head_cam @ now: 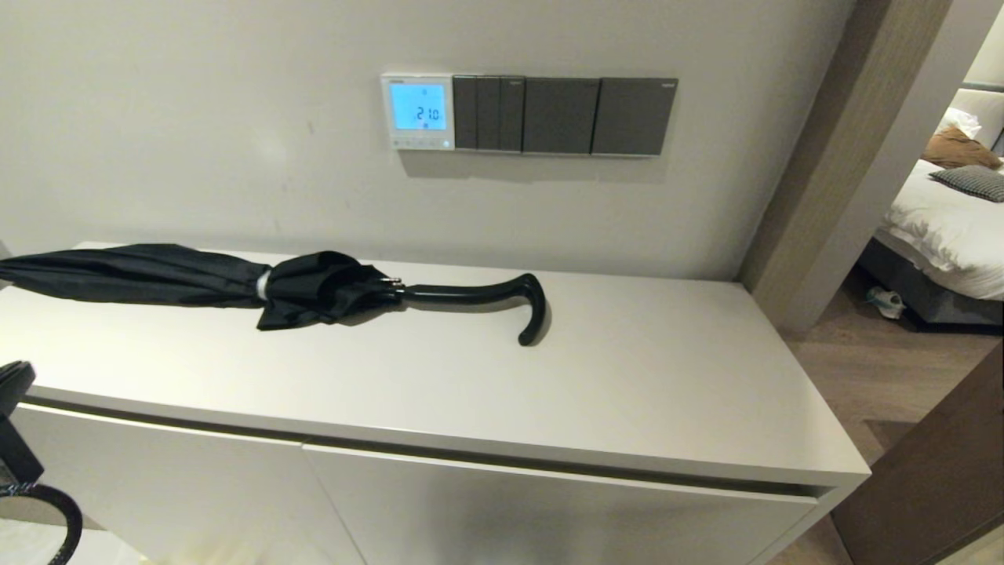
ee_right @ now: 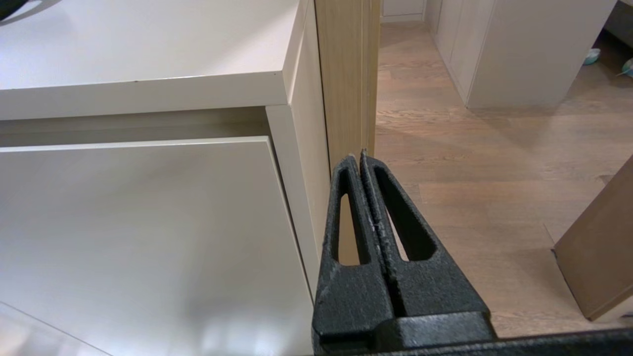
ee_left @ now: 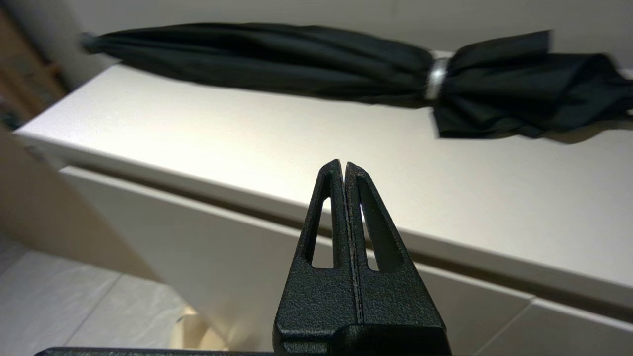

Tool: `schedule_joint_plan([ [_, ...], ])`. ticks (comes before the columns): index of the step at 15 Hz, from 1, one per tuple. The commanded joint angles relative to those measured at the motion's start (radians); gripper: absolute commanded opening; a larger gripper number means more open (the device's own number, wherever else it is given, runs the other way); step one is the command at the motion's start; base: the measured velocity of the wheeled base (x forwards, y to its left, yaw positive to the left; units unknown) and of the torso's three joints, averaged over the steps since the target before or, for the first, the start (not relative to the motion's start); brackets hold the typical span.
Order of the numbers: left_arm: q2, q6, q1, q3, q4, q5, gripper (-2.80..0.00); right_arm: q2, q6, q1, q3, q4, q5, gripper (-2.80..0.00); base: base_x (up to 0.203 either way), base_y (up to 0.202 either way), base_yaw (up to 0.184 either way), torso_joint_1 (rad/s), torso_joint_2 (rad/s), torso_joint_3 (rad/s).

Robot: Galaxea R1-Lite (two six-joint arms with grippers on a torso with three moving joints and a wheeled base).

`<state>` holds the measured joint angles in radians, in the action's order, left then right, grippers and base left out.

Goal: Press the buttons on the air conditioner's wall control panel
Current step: Press the temperature increase button

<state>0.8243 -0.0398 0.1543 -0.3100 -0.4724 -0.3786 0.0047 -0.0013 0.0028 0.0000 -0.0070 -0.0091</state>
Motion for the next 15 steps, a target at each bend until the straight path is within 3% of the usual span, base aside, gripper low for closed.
schedule_joint_plan([
  [1, -0.091, -0.003, 0.000, 0.049, 0.006, -0.041, -2.80, 0.000, 0.000, 0.000, 0.003, -0.001, 0.000, -2.80, 0.000, 0.000, 0.000, 0.000, 0.00, 0.000],
  [5, -0.115, 0.015, 0.002, 0.075, 0.038, -0.057, -2.80, 0.000, -0.001, 0.000, 0.003, -0.001, 0.000, -2.80, 0.000, 0.000, 0.000, 0.000, 0.00, 0.000],
  [10, -0.050, 0.060, 0.005, 0.046, 0.028, 0.006, -2.80, 0.000, 0.000, 0.000, 0.003, -0.001, 0.000, -2.80, 0.000, 0.000, 0.000, 0.000, 0.00, 0.000],
  [15, 0.113, 0.090, 0.011, -0.081, 0.028, 0.101, -2.80, 0.001, 0.000, 0.000, 0.003, -0.001, 0.000, -2.80, 0.000, 0.000, 0.000, 0.000, 0.00, 0.000],
])
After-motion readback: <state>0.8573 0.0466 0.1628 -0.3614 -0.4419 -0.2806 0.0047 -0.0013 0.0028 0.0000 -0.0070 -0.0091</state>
